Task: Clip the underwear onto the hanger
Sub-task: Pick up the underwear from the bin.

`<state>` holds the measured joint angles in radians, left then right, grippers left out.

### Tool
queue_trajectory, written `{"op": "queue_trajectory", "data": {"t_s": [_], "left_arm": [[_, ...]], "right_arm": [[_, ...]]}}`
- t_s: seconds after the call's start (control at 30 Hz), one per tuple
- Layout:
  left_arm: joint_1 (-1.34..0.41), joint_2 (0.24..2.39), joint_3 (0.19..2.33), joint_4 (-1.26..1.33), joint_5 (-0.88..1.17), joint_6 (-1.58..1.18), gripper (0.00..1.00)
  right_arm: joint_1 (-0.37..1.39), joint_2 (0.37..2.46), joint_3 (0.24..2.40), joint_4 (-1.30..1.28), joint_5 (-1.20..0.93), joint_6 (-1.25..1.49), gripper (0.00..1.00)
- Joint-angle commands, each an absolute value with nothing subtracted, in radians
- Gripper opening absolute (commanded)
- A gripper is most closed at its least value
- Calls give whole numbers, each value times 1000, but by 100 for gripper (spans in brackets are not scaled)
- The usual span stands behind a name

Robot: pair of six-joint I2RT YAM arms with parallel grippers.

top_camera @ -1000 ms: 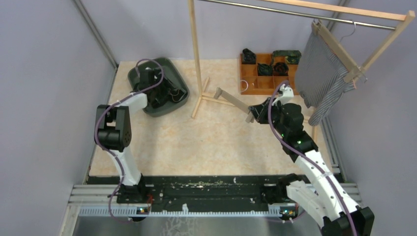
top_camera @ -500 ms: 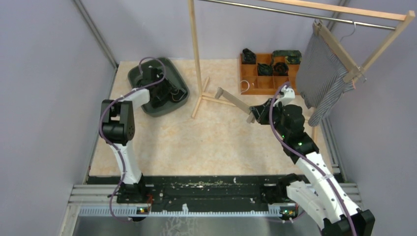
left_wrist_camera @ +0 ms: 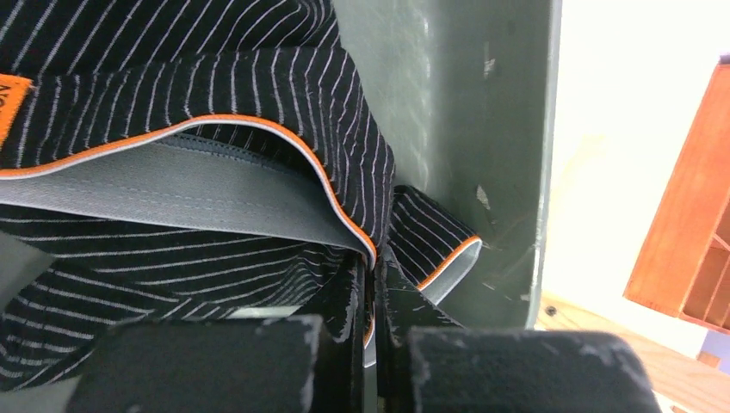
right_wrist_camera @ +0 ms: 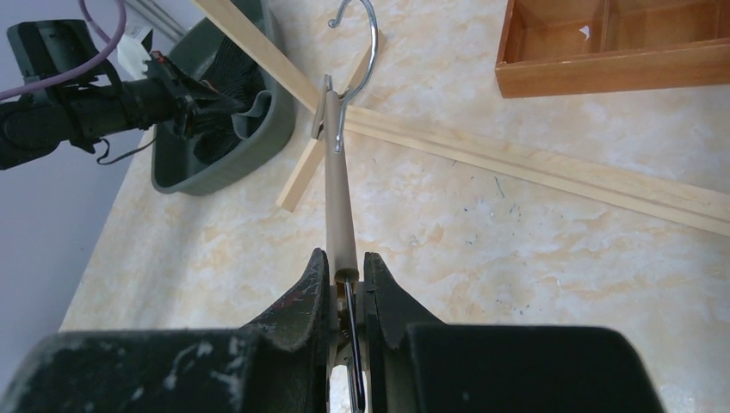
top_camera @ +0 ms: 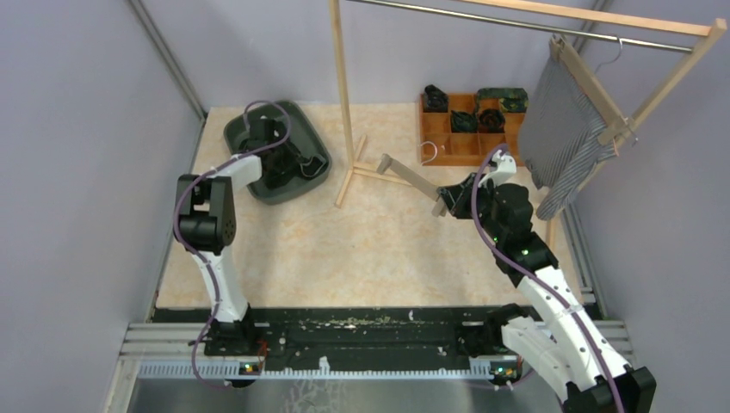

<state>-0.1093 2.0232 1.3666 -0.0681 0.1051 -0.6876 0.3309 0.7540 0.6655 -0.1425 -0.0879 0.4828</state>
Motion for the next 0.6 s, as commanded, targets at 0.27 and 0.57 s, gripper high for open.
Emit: {"op": "queue_trajectory", "data": {"t_s": [0.27,0.57], "left_arm": [[-108,1607,1443,-163,8,-644,0],[-129,1325,1447,-289,-46,-606,0]], "right_arm": [[325,735,680,-81,-93,480,0],[279,706,695,-87,-107,494,0]]}}
